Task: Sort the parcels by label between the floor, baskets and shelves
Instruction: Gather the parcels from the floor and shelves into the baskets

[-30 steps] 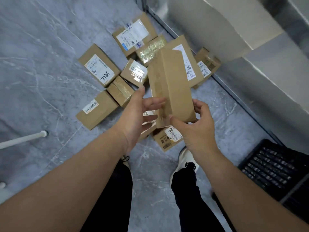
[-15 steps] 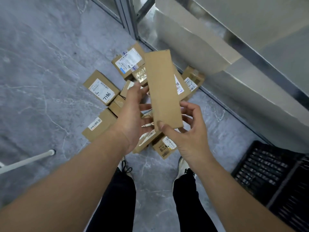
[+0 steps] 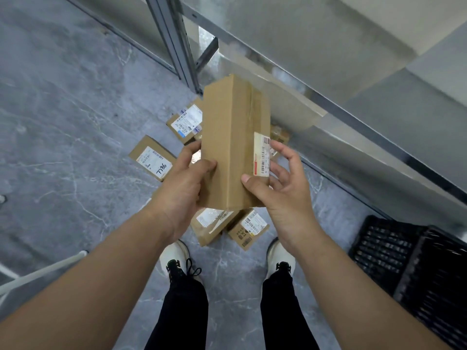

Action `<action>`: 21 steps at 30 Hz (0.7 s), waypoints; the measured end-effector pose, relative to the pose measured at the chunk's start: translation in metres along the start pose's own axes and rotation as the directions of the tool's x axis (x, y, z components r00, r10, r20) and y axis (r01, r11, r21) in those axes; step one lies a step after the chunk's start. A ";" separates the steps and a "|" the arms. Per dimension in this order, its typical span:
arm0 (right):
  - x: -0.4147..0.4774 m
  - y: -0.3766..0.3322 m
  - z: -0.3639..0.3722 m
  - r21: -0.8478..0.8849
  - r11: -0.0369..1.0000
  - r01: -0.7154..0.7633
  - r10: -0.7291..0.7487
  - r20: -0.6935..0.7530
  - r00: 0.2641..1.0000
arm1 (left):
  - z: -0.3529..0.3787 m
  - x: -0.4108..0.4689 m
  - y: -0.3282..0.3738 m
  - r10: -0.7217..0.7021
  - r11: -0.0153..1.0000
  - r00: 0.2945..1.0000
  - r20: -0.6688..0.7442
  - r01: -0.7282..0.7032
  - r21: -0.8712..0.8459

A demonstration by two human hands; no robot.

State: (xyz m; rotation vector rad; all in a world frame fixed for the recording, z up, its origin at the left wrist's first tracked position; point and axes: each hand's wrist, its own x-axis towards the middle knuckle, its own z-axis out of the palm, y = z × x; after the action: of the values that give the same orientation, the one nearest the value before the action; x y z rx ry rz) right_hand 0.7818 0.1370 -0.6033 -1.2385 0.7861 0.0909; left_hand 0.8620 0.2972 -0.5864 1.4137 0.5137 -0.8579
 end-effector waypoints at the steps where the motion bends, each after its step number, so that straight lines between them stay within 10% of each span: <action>1: -0.001 -0.004 0.002 0.011 1.000 -0.007 0.007 -0.012 1.000 | -0.002 -0.003 0.004 0.029 0.999 1.000 0.000 -0.029 0.018; 21: -0.162 -0.188 0.075 0.054 0.990 0.131 -0.113 -0.254 0.961 | 0.006 -0.209 0.174 0.266 0.947 0.964 0.005 -0.262 0.186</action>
State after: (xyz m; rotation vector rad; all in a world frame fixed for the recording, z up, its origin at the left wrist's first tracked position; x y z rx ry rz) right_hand 0.7864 0.1904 -0.3496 -1.2424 0.9206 -0.1964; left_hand 0.8670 0.3247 -0.3158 1.6204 0.2547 -0.6877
